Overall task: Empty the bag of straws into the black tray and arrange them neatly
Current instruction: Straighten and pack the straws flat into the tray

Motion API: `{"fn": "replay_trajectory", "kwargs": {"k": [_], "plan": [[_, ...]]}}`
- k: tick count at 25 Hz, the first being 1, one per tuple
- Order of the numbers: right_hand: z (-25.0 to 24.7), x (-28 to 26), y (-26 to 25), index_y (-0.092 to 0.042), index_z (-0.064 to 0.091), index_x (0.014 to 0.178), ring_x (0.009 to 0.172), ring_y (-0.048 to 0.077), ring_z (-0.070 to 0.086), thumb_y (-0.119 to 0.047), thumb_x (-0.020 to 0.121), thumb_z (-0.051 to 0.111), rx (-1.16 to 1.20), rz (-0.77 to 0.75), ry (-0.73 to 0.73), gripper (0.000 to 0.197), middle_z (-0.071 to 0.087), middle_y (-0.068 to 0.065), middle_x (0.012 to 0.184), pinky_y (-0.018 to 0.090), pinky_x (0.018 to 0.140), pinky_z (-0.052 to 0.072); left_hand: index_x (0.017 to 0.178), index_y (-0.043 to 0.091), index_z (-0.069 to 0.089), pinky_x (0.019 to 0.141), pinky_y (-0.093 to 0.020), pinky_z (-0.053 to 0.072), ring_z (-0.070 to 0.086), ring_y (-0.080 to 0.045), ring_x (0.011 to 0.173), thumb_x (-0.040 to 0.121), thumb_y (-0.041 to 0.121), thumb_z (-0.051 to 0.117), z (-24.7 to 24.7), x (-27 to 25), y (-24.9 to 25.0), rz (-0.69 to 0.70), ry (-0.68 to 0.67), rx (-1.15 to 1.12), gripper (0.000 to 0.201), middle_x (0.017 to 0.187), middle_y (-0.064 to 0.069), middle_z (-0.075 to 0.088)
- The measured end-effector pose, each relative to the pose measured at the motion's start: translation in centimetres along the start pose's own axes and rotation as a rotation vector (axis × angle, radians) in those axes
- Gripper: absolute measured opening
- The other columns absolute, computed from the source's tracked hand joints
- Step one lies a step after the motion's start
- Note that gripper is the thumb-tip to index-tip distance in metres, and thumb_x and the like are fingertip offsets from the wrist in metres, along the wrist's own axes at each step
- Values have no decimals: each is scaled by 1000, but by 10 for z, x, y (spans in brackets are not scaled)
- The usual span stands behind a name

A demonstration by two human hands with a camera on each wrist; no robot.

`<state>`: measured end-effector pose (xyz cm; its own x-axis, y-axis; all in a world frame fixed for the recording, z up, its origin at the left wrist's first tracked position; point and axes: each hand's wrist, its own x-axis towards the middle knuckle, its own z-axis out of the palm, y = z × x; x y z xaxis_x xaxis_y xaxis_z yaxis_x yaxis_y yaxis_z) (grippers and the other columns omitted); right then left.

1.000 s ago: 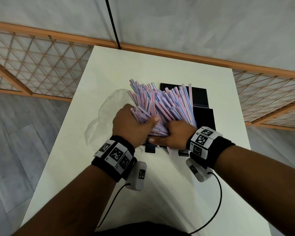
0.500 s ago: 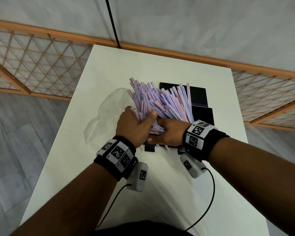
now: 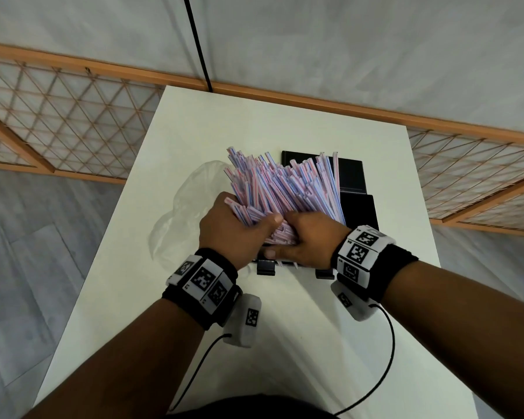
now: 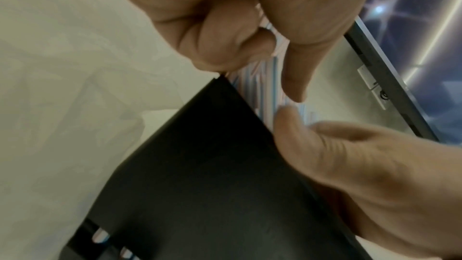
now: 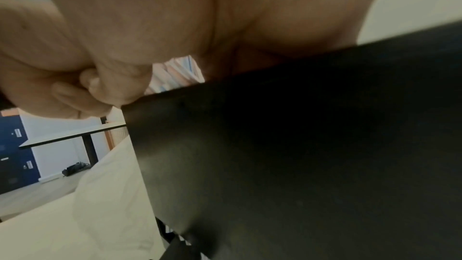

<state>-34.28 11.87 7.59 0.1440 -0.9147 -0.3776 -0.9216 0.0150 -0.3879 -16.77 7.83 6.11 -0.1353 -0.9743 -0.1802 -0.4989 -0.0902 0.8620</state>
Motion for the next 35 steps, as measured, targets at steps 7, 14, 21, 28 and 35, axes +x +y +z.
{"fn": "replay_trajectory", "kwargs": {"k": [7, 14, 21, 28, 35], "plan": [[0, -48, 28, -24, 54, 77, 69, 19, 57, -53, 68, 74, -8, 84, 249, 36, 57, -7, 73, 30, 62, 46, 95, 27, 52, 65, -17, 43, 62, -3, 84, 69, 60, 83, 2, 0, 2, -40, -38, -83, 52, 95, 10, 65], [24, -55, 36, -20, 51, 68, 68, 18, 49, -20, 78, 78, 118, 48, 221, 28, 51, -5, 70, 26, 64, 35, 120, 28, 67, 96, -30, 55, 67, -6, 110, 56, 80, 74, 8, -6, -5, 13, -64, -49, 83, 116, 13, 72], [33, -69, 22, -20, 56, 81, 68, 16, 50, -41, 76, 76, 111, 72, 182, 30, 55, -6, 74, 26, 64, 39, 108, 20, 61, 78, -23, 46, 61, -11, 88, 70, 57, 83, -4, -30, -6, 5, 1, 27, 57, 100, 11, 68], [24, -43, -2, -19, 60, 99, 85, 23, 64, -62, 78, 67, -11, 132, -92, 48, 66, 0, 88, 32, 75, 53, 100, 26, 69, 65, -5, 37, 54, 4, 74, 83, 63, 66, -8, -31, -5, 68, 24, 115, 41, 83, 20, 64], [23, -21, -10, -27, 55, 112, 91, 17, 62, -53, 71, 78, 166, 176, -160, 54, 59, -8, 94, 22, 75, 41, 103, 21, 63, 58, -2, 37, 57, -1, 74, 79, 62, 71, -2, -29, -11, -2, 29, 11, 48, 84, 17, 63]]}}
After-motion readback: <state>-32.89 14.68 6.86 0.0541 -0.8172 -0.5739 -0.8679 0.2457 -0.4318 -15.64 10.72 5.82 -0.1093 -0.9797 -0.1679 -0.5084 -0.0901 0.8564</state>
